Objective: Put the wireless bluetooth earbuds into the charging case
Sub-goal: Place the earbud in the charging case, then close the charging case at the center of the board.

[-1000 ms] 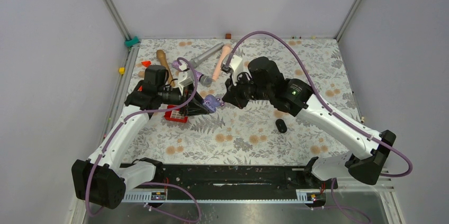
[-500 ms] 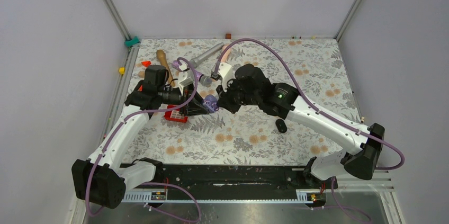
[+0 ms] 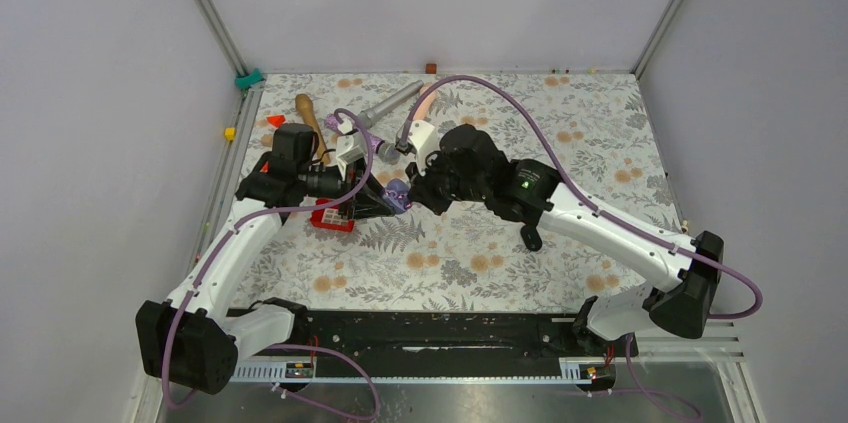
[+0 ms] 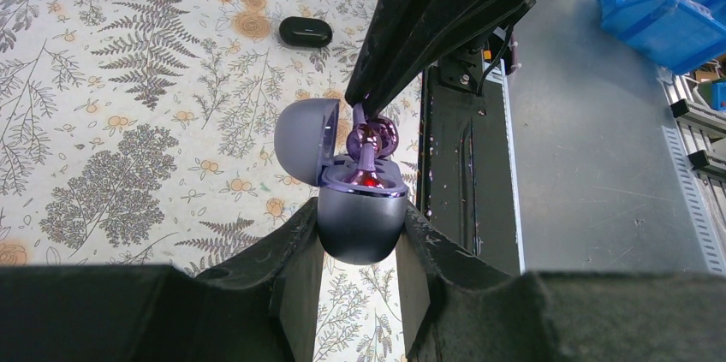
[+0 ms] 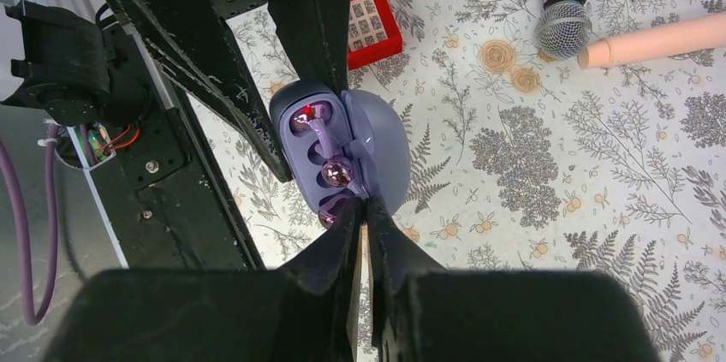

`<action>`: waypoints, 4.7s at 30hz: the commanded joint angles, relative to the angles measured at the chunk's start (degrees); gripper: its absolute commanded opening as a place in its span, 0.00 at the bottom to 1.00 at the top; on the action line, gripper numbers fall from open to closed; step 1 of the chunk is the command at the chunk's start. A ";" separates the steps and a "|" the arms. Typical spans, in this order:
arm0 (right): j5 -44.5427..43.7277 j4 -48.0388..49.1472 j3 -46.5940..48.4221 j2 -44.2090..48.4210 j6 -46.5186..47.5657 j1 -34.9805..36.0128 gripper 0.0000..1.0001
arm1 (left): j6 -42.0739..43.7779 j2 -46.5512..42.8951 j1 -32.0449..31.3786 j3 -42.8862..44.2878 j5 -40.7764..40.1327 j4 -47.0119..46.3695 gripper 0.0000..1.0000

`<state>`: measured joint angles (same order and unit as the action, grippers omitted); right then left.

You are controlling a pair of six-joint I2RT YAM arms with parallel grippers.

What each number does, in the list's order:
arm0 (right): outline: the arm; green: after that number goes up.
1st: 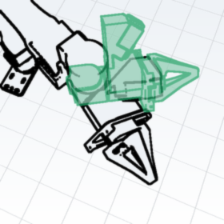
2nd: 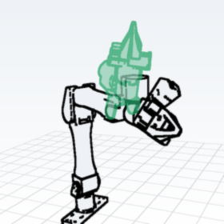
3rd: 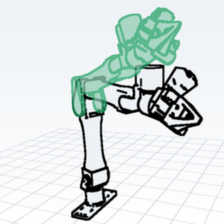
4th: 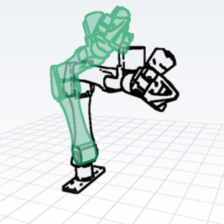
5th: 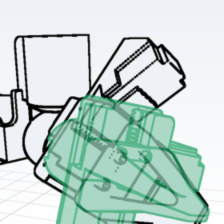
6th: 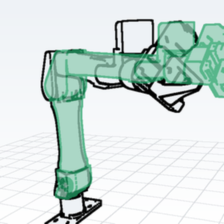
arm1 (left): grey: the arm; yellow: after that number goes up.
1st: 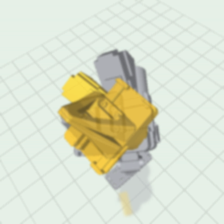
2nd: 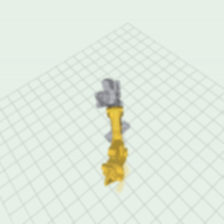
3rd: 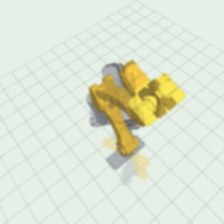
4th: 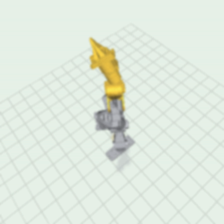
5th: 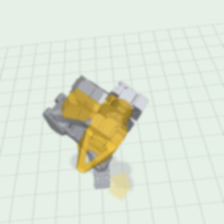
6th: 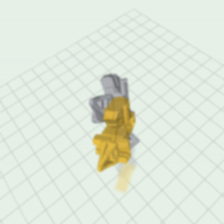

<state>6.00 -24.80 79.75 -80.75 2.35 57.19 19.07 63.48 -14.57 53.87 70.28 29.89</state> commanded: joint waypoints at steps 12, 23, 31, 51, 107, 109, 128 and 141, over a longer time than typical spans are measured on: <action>1.07 2.95 -1.96 0.32 2.07 0.97 0.03 | 0.81 -0.68 1.11 0.16 3.58 -2.21 0.22; 2.24 3.00 -2.23 0.98 2.36 1.01 0.00 | 0.46 -0.69 1.56 0.36 4.26 -2.23 0.21; 3.24 2.98 -1.99 0.39 1.39 0.99 0.00 | 0.44 -0.57 1.56 0.36 4.28 -2.19 0.22; 5.07 -0.36 1.16 -0.15 0.70 1.01 0.09 | 0.53 -0.62 1.56 0.27 4.56 -2.25 0.22; -1.21 -2.59 4.23 1.17 1.09 1.01 0.09 | 0.71 -1.22 1.66 0.10 4.55 -2.20 0.22; -4.03 -2.62 4.42 2.80 1.72 0.91 0.08 | 0.73 -1.15 1.65 0.09 4.66 -2.20 0.22; -6.43 3.63 -0.22 -0.24 -2.00 -1.38 0.11 | 0.24 -1.28 1.65 -0.23 7.52 -2.55 0.22; 14.49 -1.48 2.36 1.90 -2.96 -1.38 0.11 | 0.64 -0.61 1.56 -0.18 6.22 -2.33 0.22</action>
<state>10.79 -24.60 79.57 -81.56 -0.30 55.18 18.85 63.42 -13.19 53.82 75.31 30.15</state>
